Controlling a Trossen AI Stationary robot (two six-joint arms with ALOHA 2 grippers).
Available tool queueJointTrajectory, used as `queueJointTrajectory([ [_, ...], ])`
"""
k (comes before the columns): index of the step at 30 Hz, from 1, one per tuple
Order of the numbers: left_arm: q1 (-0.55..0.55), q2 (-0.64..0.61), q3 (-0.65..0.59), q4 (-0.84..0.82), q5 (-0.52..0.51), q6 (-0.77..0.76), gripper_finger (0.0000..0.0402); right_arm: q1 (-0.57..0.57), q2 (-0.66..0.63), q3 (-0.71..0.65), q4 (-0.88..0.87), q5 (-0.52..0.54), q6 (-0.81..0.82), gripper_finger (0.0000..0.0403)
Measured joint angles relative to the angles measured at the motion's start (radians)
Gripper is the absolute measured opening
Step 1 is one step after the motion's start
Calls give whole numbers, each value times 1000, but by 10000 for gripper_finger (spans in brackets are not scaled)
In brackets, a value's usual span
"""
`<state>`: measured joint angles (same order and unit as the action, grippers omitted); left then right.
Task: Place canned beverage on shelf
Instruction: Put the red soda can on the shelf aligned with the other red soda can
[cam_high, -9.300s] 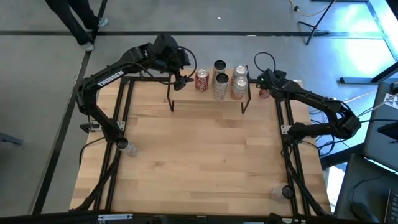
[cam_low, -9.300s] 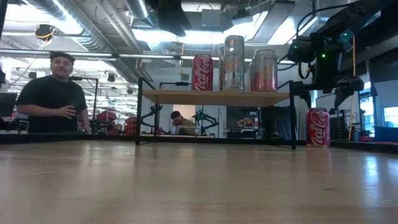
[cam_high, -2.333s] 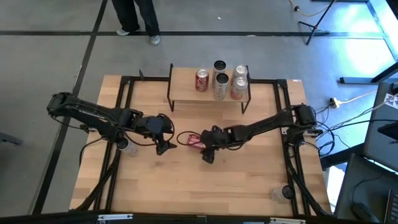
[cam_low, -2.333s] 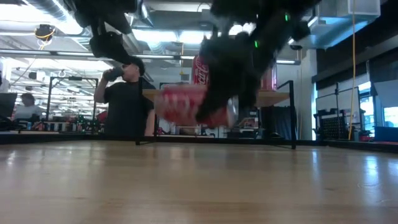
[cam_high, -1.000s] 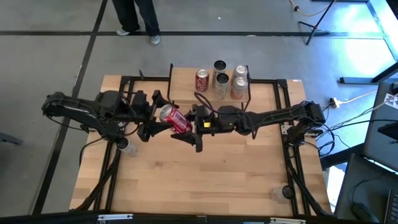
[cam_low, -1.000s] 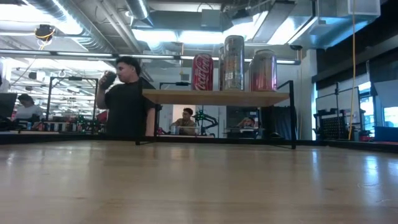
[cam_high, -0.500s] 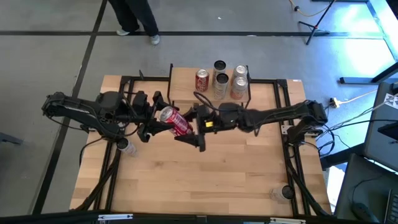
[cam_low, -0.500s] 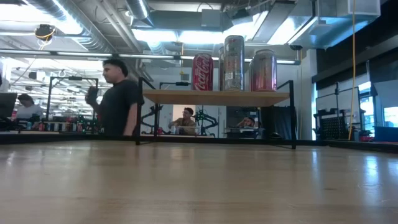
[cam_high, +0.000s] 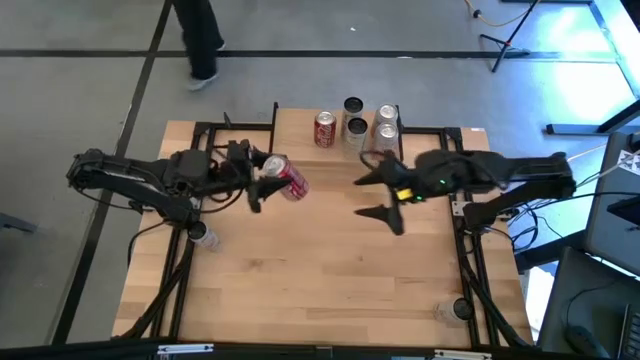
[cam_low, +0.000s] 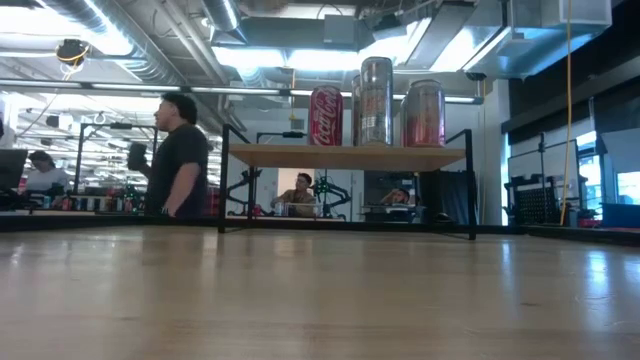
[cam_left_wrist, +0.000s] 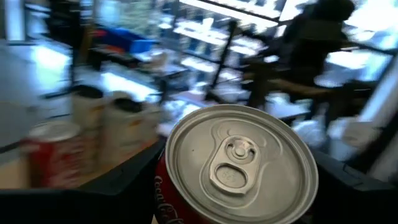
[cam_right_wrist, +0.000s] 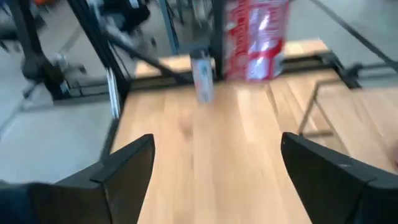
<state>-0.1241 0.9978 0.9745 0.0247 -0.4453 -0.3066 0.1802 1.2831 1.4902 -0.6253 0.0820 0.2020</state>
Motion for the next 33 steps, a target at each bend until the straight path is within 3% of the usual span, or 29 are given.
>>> queueJointTrajectory([
  [2, 38, 16, 0, -18, -22, 2, 273, 22, -25, 0, -66, 53, 0, 335],
  [5, 125, 55, 0, -9, 34, 2, 273, 41, -40, 0, -141, 123, -1, 336],
  [11, 325, 156, 0, 30, 260, 23, 275, 41, -30, -1, -196, 170, 3, 337],
  [18, 489, 294, 56, 84, 509, 145, 277, 42, -21, -1, -216, 311, 82, 337],
  [25, 562, 427, 143, 83, 665, 240, 278, 42, -2, -2, -219, 373, 172, 337],
  [33, 593, 532, 158, 98, 694, 288, 278, 42, 16, -2, -274, 379, 266, 337],
])
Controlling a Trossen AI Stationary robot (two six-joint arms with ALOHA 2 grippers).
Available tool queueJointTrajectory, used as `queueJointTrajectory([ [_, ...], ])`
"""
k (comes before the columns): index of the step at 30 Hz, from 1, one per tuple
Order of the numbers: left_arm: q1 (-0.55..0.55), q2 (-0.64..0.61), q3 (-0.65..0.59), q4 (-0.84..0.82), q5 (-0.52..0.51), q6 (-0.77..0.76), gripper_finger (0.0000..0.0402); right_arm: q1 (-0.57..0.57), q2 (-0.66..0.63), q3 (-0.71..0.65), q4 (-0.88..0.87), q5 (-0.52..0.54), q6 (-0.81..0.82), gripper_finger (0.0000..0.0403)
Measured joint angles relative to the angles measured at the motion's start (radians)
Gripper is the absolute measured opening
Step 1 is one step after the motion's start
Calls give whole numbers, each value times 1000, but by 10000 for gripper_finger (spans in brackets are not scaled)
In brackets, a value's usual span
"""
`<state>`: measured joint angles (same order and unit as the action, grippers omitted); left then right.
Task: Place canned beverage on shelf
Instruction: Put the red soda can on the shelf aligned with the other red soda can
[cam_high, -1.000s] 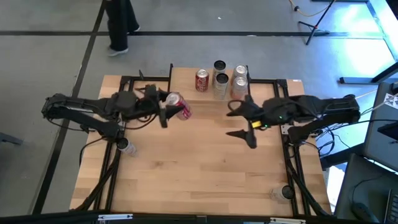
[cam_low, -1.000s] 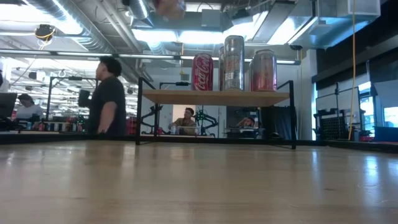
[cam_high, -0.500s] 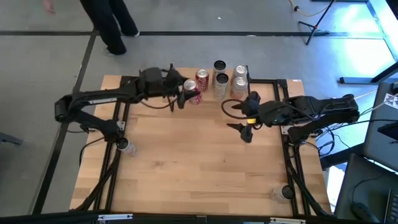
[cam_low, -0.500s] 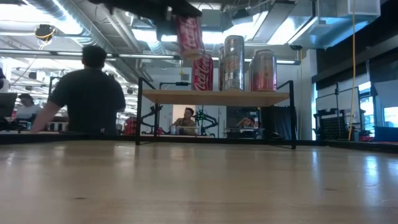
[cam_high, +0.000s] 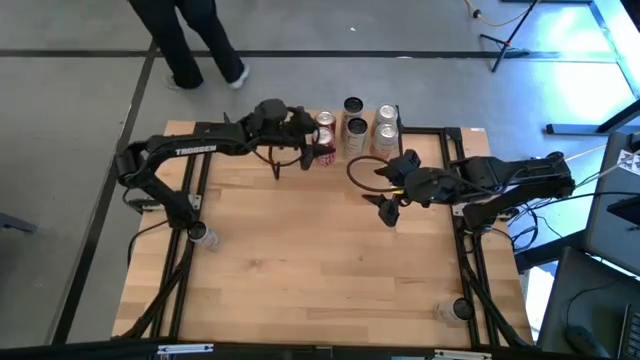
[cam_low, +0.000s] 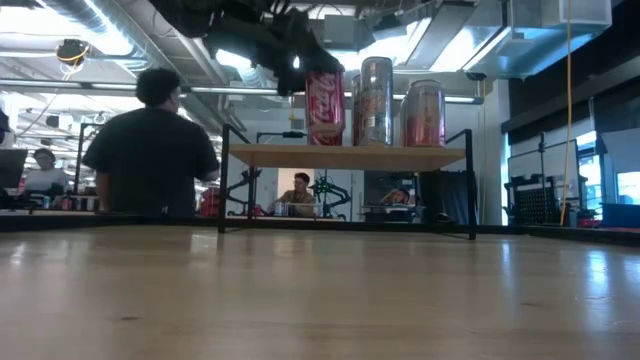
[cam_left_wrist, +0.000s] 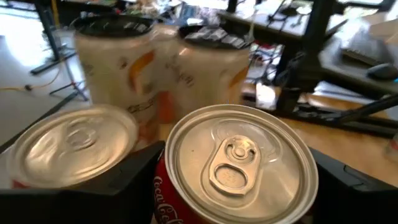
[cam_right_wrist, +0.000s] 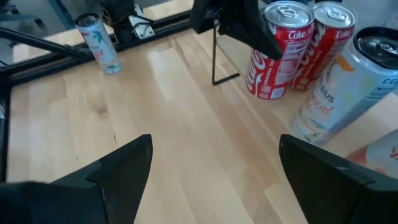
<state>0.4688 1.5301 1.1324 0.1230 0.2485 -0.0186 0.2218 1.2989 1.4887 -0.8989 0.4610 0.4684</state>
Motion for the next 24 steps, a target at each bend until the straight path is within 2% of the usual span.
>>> queueJointTrajectory([
  [8, 11, 35, 0, 17, -47, 60, 279, 0, 2, 0, -9, 0, 6, 337],
  [18, 11, 66, 0, 31, -18, 76, 280, 0, 2, 0, -10, 0, 6, 337],
  [24, 9, 67, 0, 31, -25, 76, 304, 0, 2, 0, -11, 0, 6, 337],
])
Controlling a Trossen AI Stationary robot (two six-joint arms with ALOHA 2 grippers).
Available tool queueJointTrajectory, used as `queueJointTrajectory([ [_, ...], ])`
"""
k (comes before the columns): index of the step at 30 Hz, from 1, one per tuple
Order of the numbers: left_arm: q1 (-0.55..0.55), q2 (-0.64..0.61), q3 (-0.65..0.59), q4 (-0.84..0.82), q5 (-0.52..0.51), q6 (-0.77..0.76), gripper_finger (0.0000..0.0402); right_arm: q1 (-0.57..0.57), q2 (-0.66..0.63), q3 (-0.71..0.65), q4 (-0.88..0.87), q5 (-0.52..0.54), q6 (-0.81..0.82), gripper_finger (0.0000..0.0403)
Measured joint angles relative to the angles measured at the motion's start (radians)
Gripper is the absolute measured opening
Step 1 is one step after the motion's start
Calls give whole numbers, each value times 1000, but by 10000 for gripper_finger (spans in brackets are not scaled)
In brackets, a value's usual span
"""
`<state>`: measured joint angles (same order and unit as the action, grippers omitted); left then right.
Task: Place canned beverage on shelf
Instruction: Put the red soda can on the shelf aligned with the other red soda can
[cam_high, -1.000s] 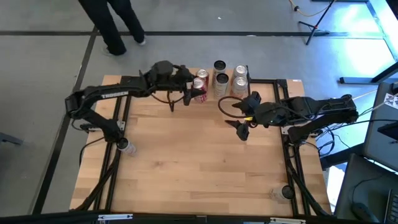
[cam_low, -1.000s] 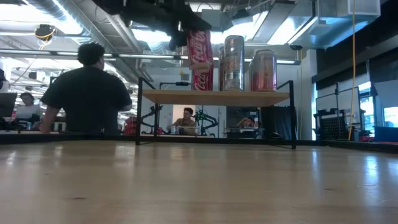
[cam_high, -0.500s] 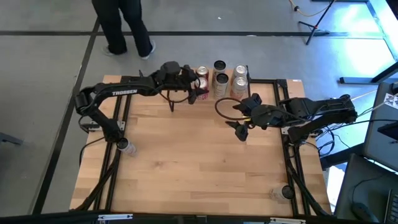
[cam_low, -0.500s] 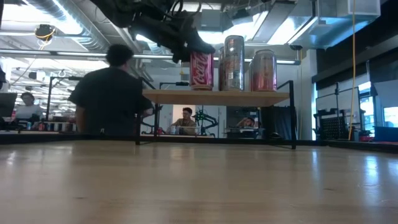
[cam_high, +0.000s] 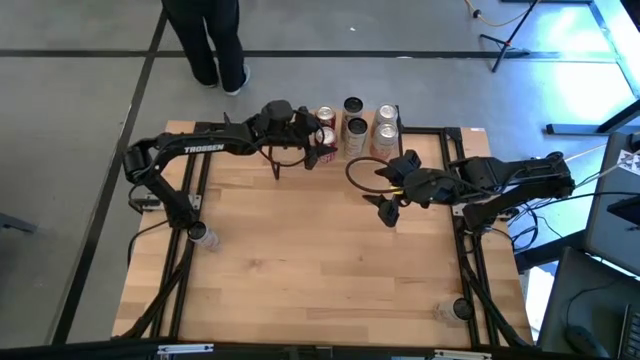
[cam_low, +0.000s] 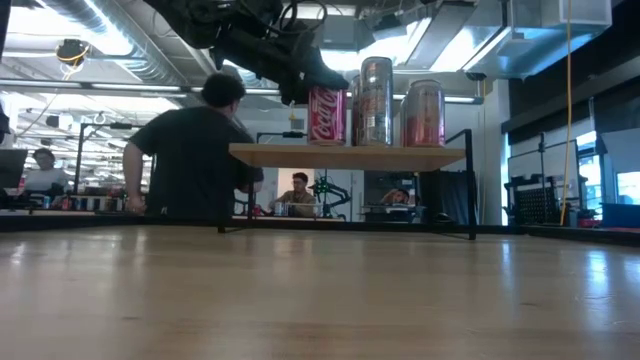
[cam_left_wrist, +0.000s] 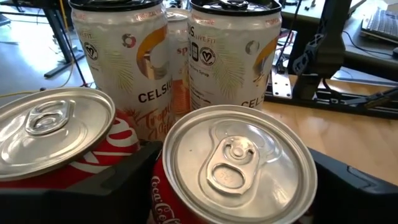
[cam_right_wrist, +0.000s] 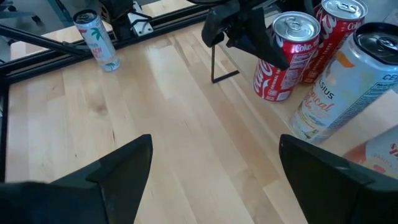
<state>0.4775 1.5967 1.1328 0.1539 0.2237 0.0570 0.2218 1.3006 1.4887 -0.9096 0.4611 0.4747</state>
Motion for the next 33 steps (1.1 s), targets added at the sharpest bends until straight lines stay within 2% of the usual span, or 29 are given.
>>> queueJointTrajectory([
  [8, 0, 0, 0, 1, -25, 6, 345, 0, 0, 0, -7, 0, -3, 337],
  [16, 0, -34, 0, 21, -30, -28, 348, 0, 0, 0, -12, 0, -16, 337],
  [28, -46, -164, 0, -16, -21, -73, 349, 0, 0, 0, -23, 0, -38, 337],
  [33, -94, -181, 0, -72, 72, -131, 348, 0, 0, 0, -38, 0, -38, 337],
])
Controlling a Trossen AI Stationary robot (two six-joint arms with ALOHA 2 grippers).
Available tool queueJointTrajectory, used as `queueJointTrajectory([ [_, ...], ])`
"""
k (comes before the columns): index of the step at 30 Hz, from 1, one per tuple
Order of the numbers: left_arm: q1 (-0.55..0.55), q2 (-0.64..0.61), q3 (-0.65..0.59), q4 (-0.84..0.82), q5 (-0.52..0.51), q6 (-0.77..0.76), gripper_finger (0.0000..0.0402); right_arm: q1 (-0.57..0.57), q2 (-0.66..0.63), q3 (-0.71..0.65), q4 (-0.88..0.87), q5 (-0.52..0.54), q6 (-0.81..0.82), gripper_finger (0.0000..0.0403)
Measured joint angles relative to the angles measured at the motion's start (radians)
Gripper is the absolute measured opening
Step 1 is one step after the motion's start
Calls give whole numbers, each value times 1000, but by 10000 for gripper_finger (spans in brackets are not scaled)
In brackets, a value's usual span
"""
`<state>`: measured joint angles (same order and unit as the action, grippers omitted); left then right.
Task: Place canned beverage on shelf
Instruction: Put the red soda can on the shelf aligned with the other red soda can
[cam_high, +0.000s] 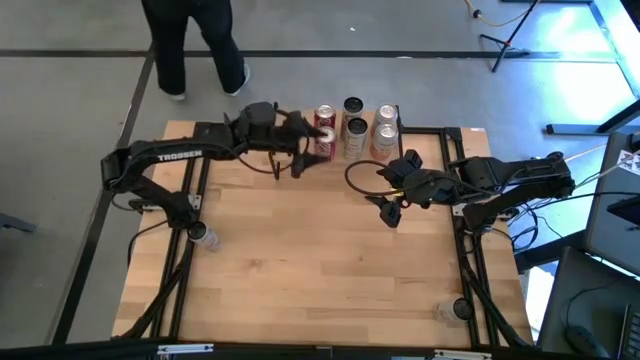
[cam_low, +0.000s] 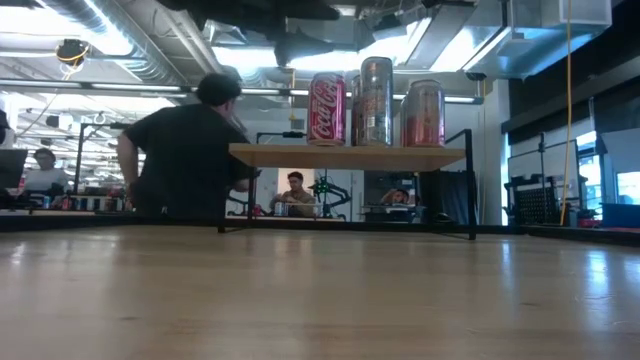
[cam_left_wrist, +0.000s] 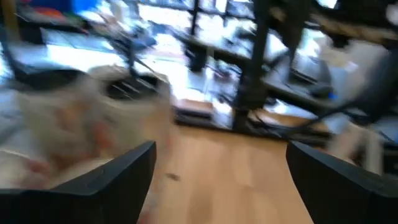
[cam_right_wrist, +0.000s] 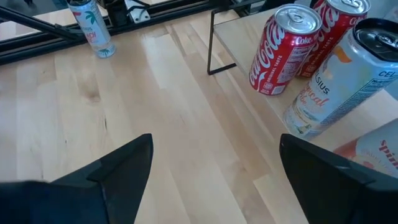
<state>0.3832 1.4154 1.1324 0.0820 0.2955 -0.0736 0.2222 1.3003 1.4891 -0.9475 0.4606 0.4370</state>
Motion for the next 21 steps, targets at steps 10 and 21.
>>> queueJointTrajectory([
  [10, -77, 91, 0, -65, -97, 13, 343, 0, 0, 0, 0, -8, -24, 337],
  [21, -60, 104, -1, -67, -169, 19, 343, 0, 0, 0, -4, -8, -24, 337],
])
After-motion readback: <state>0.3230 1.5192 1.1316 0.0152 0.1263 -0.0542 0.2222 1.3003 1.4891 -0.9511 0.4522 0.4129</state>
